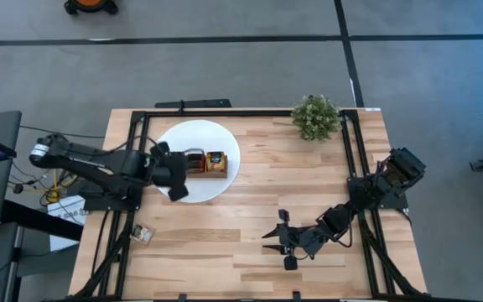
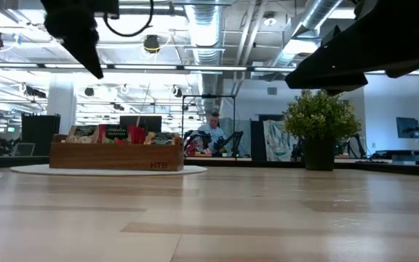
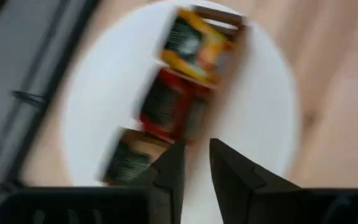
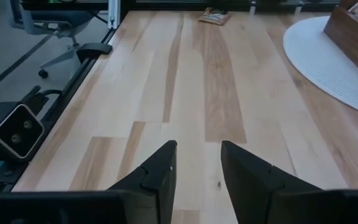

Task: Pick & Place Tea
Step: Put the brown tea bag into the left section of the wooden organizer

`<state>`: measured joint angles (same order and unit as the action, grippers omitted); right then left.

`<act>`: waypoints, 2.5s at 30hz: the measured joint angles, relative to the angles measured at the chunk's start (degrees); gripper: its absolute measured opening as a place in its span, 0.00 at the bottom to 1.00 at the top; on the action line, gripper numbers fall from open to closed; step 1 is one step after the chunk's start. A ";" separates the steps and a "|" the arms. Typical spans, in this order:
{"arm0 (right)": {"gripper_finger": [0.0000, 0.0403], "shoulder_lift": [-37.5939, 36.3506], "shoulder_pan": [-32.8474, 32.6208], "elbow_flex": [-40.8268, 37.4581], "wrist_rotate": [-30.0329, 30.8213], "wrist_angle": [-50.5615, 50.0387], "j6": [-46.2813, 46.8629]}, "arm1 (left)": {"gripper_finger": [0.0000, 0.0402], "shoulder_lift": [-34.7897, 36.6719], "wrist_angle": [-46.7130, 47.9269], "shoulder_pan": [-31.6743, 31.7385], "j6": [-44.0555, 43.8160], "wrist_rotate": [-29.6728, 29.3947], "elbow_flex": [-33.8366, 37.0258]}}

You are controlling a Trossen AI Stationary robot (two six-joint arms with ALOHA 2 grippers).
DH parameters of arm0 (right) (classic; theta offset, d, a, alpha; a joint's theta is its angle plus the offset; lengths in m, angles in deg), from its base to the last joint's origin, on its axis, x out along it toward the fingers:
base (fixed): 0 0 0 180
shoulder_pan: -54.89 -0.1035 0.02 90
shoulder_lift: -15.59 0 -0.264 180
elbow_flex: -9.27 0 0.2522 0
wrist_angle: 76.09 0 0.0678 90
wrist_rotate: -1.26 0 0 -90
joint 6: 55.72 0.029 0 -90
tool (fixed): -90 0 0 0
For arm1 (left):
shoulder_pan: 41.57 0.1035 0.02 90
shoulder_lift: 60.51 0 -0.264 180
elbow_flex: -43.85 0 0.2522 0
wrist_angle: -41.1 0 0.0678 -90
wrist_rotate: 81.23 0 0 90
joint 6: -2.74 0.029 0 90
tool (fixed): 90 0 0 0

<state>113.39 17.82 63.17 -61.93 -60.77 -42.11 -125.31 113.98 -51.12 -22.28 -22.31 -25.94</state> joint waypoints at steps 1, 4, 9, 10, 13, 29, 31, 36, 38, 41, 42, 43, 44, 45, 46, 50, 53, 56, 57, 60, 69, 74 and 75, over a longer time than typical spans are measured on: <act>0.29 0.00 -0.09 0.00 -0.03 0.02 0.00 | 0.15 -0.63 1.32 -1.78 -2.63 1.13 -0.74; 0.29 0.00 -0.16 0.00 -0.07 -0.10 0.00 | 0.11 -3.60 4.18 -7.34 -11.03 8.12 -1.37; 0.29 0.00 -0.07 0.00 -0.04 -0.20 0.00 | 0.05 -12.55 10.51 -15.02 -28.52 25.22 -0.14; 0.29 0.00 -0.07 0.00 -0.04 -0.09 0.00 | 0.04 -14.40 12.21 -16.45 -31.63 28.33 0.31; 0.29 0.00 -0.09 0.00 -0.12 -0.02 0.00 | 0.01 -19.66 14.29 -20.17 -38.96 35.97 2.22; 0.29 0.00 -0.02 0.00 -1.33 0.57 -0.53 | 0.00 -31.49 -1.27 -26.56 -53.04 48.83 12.04; 0.29 0.00 -0.05 0.00 -1.33 0.71 -0.55 | 0.00 -31.45 -3.02 -26.61 -52.68 47.52 11.97; 0.29 0.00 0.08 0.00 -1.33 0.73 -0.55 | 0.00 -31.41 -5.46 -26.56 -50.02 37.93 6.76; 0.29 0.00 0.08 0.00 -1.33 0.74 -0.57 | 0.00 -31.58 -6.59 -26.56 -47.38 31.25 3.34; 0.29 0.00 0.08 0.00 -1.32 0.75 -0.57 | 0.00 -31.58 -9.46 -26.82 -41.45 21.17 -2.92; 0.29 0.00 0.08 0.00 -1.33 0.76 -0.57 | 0.00 -31.58 -10.73 -27.07 -38.94 17.84 -4.77; 0.29 0.00 0.08 0.00 -1.33 0.74 -0.57 | 0.00 -31.58 -12.04 -27.30 -36.37 14.72 -6.57; 0.29 0.00 0.08 0.00 -1.33 0.76 -0.57 | 0.00 -31.58 -13.03 -27.54 -34.37 11.85 -8.26; 0.29 0.00 0.08 0.00 -1.33 0.76 -0.57 | 0.00 -31.58 -13.59 -27.70 -33.52 9.44 -9.75; 0.29 0.00 0.08 0.00 -1.33 0.75 -0.49 | 0.00 -31.56 -13.59 -27.74 -33.48 7.61 -10.94; 0.29 0.00 0.09 0.00 -1.40 0.74 2.24 | 0.00 -31.56 -10.49 -27.88 -39.77 7.76 -12.17; 0.29 0.00 0.50 0.00 -1.53 0.74 5.17 | 0.00 -31.75 -6.87 -29.24 -47.59 13.02 -11.40; 0.29 0.00 1.24 0.00 -2.75 0.75 5.90 | 0.00 -31.97 0.51 -31.96 -59.19 14.29 -10.24; 0.29 0.00 1.54 0.00 -3.23 0.74 5.91 | 0.00 -31.91 2.54 -32.86 -63.90 13.85 -9.66; 0.29 0.00 1.97 0.00 -4.10 0.96 5.93 | 0.02 -31.68 3.48 -35.20 -71.79 14.75 -6.86; 0.29 0.00 2.36 0.02 -4.33 1.35 5.95 | 0.35 -30.75 -15.38 -36.96 -80.93 12.09 7.06; 0.29 0.00 2.36 0.02 -4.33 1.38 5.95 | 0.50 -27.83 -23.62 -37.29 -85.69 8.25 11.96; 0.29 0.00 2.35 0.02 -4.33 1.38 5.93 | 0.51 -27.12 -25.25 -37.49 -85.54 7.92 12.61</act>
<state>113.39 20.16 63.19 -66.26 -59.39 -36.18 -152.43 88.73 -88.61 -107.81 -14.39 -13.33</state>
